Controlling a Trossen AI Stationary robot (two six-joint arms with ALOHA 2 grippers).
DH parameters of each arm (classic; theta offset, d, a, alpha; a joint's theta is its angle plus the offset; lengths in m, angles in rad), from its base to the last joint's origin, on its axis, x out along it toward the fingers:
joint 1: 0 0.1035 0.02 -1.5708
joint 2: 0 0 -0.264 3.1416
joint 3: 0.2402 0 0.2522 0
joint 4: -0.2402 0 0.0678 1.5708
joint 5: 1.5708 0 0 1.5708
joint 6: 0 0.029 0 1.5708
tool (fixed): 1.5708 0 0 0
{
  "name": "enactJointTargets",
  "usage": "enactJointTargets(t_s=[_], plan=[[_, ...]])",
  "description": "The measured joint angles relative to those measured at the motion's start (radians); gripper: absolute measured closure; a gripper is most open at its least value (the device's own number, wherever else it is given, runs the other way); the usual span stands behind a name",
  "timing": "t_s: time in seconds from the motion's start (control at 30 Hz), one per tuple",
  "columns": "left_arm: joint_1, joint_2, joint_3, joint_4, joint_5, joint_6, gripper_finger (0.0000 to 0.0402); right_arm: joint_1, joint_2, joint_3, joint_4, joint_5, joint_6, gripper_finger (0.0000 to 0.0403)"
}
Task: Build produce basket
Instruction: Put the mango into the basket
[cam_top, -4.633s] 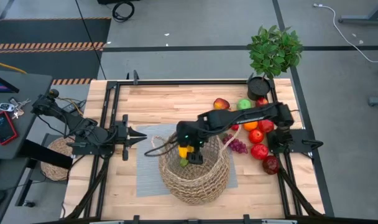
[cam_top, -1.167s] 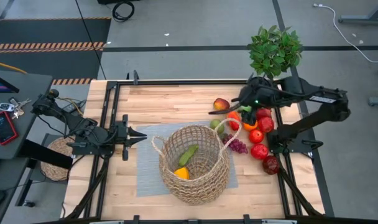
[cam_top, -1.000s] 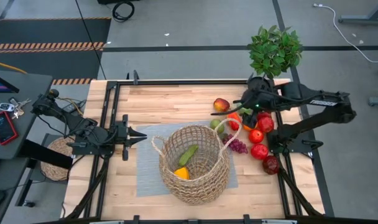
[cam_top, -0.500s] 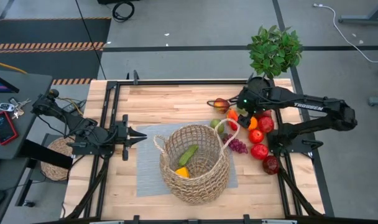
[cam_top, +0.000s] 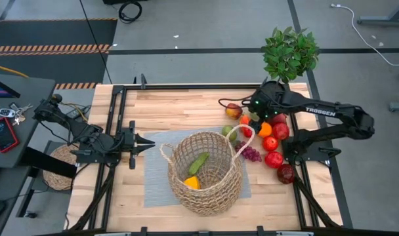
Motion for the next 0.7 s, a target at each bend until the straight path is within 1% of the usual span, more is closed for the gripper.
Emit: enactJointTargets(t_s=[0.07, 0.17, 0.33, 0.57, 0.7], plan=[[0.000, 0.000, 0.000, 0.000, 0.000, 0.000, 0.0353, 0.000, 0.026, 0.000, 0.029, 0.007, 0.033, 0.0030], [0.000, 0.000, 0.000, 0.000, 0.000, 0.000, 0.0353, 0.007, 0.075, 0.000, 0.060, 0.048, 0.082, 0.0029], [0.000, 0.000, 0.000, 0.000, 0.000, 0.000, 0.0353, 0.036, 0.163, 0.000, 0.063, 0.091, 0.174, 0.0029], [0.000, 0.000, 0.000, 0.000, 0.000, 0.000, 0.0353, 0.070, 0.256, 0.000, 0.068, 0.093, 0.224, 0.0030], [0.000, 0.000, 0.000, 0.000, 0.000, 0.000, 0.0353, 0.075, 0.298, 0.000, 0.104, 0.093, 0.229, 0.0031]])
